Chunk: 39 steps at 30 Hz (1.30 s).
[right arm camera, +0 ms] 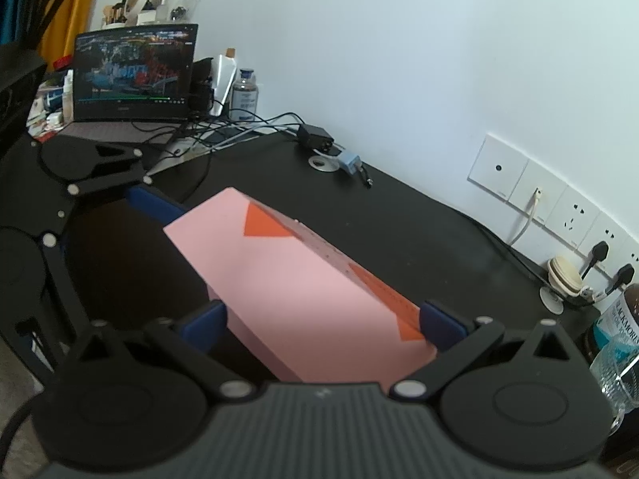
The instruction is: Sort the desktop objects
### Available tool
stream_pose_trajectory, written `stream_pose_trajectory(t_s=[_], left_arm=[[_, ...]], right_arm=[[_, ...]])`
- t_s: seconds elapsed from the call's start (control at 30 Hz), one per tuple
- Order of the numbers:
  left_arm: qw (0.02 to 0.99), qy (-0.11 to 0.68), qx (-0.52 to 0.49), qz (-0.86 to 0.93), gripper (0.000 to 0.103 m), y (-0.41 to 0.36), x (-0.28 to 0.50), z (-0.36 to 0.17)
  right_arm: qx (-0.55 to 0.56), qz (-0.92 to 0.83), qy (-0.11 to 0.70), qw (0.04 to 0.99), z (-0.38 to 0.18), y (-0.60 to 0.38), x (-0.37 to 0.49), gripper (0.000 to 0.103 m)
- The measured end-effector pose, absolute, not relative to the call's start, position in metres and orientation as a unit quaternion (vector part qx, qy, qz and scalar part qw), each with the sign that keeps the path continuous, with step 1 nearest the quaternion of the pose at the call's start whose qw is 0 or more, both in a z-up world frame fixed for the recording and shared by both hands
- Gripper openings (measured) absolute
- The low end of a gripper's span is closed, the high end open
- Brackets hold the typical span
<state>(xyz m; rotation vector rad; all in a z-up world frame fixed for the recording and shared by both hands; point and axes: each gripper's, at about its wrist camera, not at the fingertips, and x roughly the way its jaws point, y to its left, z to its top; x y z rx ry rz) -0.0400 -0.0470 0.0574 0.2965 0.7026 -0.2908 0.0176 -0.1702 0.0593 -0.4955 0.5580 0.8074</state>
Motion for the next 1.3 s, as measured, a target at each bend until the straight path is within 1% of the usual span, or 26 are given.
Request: stream_pose_trajectory(t_s=[0.43, 0.77, 1.1, 1.2, 1.3], left_arm=[[0.884, 0.412, 0.171, -0.141, 0.103, -0.056, -0.030, 0.052], [0.879, 0.418, 0.179, -0.144, 0.103, -0.060, -0.031, 0.052], [0.891, 0.390, 0.191, -0.134, 0.103, -0.062, -0.037, 0.060], [0.902, 0.364, 0.189, -0.135, 0.103, -0.058, -0.041, 0.060], [0.920, 0.316, 0.181, -0.144, 0.103, -0.050, -0.053, 0.059]], right_arm=[[-0.233, 0.384, 0.268, 0.853, 0.060, -0.171, 0.018, 0.102], [-0.230, 0.383, 0.271, 0.853, 0.059, -0.174, 0.018, 0.102], [-0.229, 0.381, 0.269, 0.855, 0.060, -0.174, 0.018, 0.102], [-0.231, 0.379, 0.267, 0.855, 0.060, -0.175, 0.017, 0.102], [-0.244, 0.374, 0.254, 0.858, 0.061, -0.175, 0.013, 0.102]])
